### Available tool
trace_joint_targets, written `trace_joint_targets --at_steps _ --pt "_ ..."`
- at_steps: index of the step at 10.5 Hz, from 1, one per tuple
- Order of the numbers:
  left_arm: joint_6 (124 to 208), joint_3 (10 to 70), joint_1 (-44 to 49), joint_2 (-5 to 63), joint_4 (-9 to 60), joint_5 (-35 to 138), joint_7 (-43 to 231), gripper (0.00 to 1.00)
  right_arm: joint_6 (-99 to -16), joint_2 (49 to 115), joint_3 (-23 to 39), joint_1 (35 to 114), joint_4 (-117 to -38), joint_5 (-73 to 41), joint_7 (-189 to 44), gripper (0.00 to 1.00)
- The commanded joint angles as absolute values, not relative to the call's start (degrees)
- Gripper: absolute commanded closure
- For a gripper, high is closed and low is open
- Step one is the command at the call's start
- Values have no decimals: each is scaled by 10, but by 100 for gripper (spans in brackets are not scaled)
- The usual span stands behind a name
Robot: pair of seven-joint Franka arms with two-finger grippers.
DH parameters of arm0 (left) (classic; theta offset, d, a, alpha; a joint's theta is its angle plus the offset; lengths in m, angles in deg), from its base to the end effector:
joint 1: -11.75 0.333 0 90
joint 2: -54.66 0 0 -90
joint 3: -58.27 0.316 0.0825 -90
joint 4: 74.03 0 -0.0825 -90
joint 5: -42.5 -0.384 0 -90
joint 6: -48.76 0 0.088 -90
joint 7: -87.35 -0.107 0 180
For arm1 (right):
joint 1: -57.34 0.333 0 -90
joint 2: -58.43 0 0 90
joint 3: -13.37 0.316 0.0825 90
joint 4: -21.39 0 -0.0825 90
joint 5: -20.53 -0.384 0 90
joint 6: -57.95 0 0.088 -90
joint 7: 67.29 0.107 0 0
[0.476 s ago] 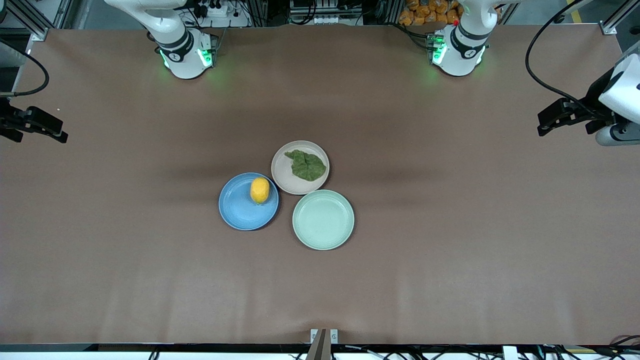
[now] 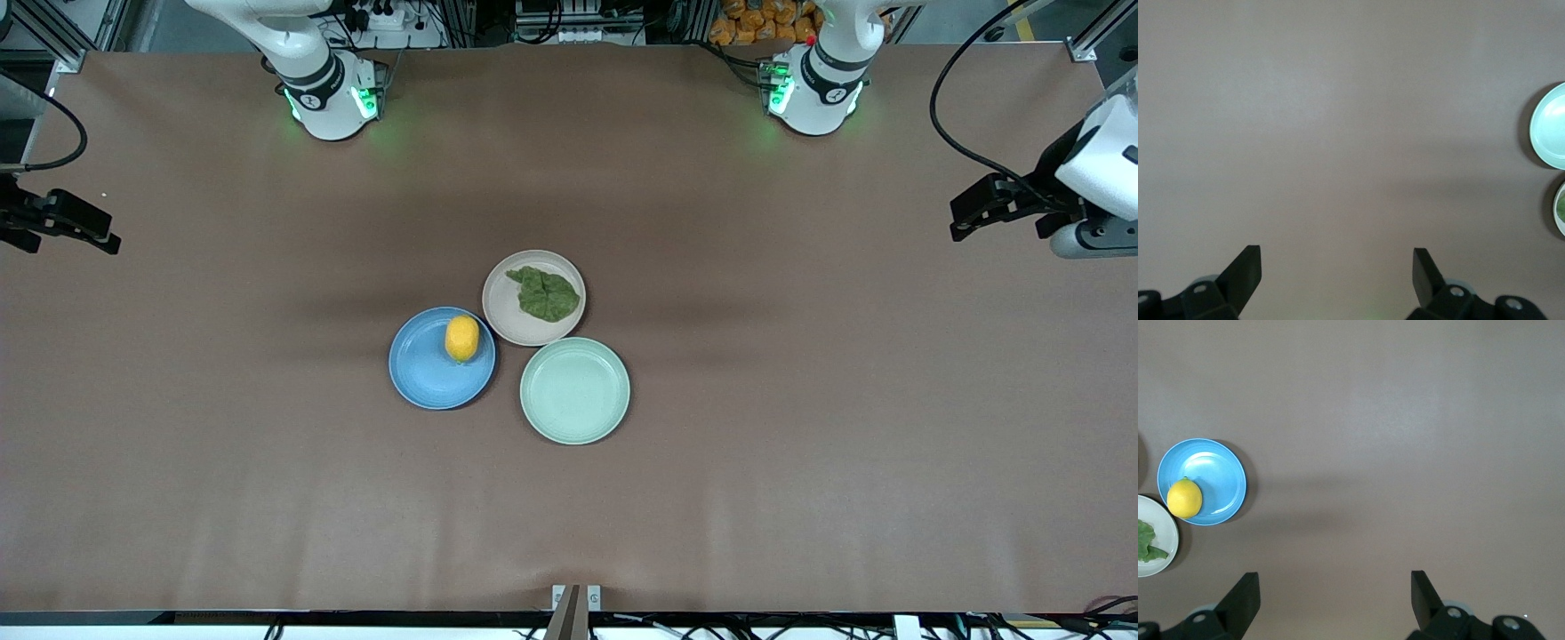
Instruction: Pick lemon and lettuce from blue and beige plates
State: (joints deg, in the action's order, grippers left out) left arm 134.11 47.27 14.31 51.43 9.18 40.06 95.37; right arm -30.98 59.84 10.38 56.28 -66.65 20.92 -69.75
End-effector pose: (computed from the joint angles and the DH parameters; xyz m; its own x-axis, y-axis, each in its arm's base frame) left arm 0.5590 -0.0745 0.6420 0.9999 -0.0038 -0.0133 -0.0043 -0.9994 -0.0339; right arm 0.5590 -0.0399 0.6253 0.9996 -0.0279 -0.0094 -0.0278 -0.9996 0.0077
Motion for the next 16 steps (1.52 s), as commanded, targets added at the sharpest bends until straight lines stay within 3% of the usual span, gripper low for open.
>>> trace_joint_targets --at_steps 1,3,7,9,13,16 --pt "1337 454 112 505 91 400 964 0 -303 599 113 554 -671 207 -704 0" --pt "1340 439 62 481 91 413 1087 0 -320 636 114 572 -668 199 -703 0" --pt "1439 438 -52 399 90 471 1273 0 -376 691 115 604 -672 197 -691 0" --pt "1515 438 -112 346 91 488 1341 0 -403 731 114 625 -676 146 -670 0" --pt "1686 438 -199 210 89 499 1580 0 -549 785 114 707 -738 139 -558 0" --pt "1810 438 -238 146 88 510 1684 0 -609 836 113 759 -739 140 -438 0"
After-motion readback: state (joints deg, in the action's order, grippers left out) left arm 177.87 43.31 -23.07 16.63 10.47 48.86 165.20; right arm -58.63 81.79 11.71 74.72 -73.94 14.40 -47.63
